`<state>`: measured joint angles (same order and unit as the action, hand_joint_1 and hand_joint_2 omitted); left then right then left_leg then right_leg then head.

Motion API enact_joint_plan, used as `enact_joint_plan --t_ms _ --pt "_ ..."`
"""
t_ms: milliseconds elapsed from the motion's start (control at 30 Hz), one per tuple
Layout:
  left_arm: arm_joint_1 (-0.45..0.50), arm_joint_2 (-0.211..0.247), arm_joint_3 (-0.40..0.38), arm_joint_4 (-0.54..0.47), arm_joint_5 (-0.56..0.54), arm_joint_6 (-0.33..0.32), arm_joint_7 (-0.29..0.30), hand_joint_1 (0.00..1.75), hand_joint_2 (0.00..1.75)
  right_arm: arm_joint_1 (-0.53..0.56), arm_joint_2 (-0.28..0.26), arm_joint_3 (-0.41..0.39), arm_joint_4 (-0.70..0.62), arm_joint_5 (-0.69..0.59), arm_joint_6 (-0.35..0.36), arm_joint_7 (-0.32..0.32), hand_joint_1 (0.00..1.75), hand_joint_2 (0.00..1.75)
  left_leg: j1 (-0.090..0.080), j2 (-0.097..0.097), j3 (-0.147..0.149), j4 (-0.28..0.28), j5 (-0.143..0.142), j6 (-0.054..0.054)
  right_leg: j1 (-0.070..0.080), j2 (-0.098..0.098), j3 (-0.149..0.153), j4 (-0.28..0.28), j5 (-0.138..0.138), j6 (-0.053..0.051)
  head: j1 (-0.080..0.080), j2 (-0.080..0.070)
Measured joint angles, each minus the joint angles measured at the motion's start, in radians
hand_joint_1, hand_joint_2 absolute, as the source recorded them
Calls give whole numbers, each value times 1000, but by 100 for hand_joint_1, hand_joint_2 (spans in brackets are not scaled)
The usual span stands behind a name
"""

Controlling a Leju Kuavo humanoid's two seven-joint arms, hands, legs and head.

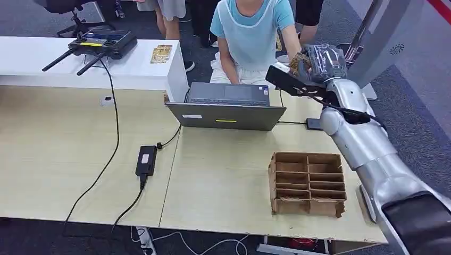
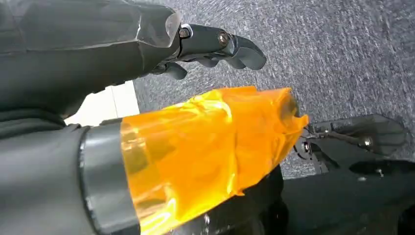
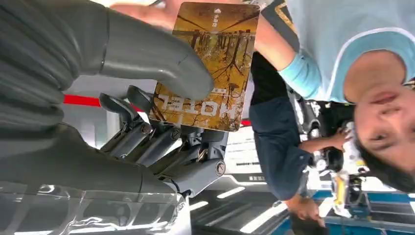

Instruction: Pass the card to the sensor for recognition and then transmit it.

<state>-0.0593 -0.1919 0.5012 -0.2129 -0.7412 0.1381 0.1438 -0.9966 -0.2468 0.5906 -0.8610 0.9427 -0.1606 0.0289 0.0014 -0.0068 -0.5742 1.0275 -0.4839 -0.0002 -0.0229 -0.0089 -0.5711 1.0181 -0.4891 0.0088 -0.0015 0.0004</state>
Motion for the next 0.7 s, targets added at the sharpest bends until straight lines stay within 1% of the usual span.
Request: enact_joint_plan --t_ms 200,533,567,600,700 --pt "0 0 -13 0 -16 -4 0 0 0 -17 26 23 21 0 1 5 175 175 0 0 0 0 0 0 0 0 0 0 0 0 0 0" --pt "0 4 -37 0 -53 -14 1 0 0 -19 33 39 46 5 -17 6 175 175 0 0 0 1 0 0 0 0 0 -1 0 0 0 0" --pt "0 4 -39 0 -55 -16 1 0 0 -19 33 39 48 5 -18 6 108 175 0 0 0 1 0 0 0 0 0 -1 0 0 0 0" --pt "0 4 -40 0 -57 -16 1 0 0 -19 33 39 49 5 -18 6 0 175 0 0 0 1 0 0 0 0 0 -1 0 0 0 0" --pt "0 4 -45 1 -59 -16 1 0 0 -19 33 39 55 3 -18 6 0 175 0 0 0 1 0 0 0 0 0 -1 0 0 0 0"
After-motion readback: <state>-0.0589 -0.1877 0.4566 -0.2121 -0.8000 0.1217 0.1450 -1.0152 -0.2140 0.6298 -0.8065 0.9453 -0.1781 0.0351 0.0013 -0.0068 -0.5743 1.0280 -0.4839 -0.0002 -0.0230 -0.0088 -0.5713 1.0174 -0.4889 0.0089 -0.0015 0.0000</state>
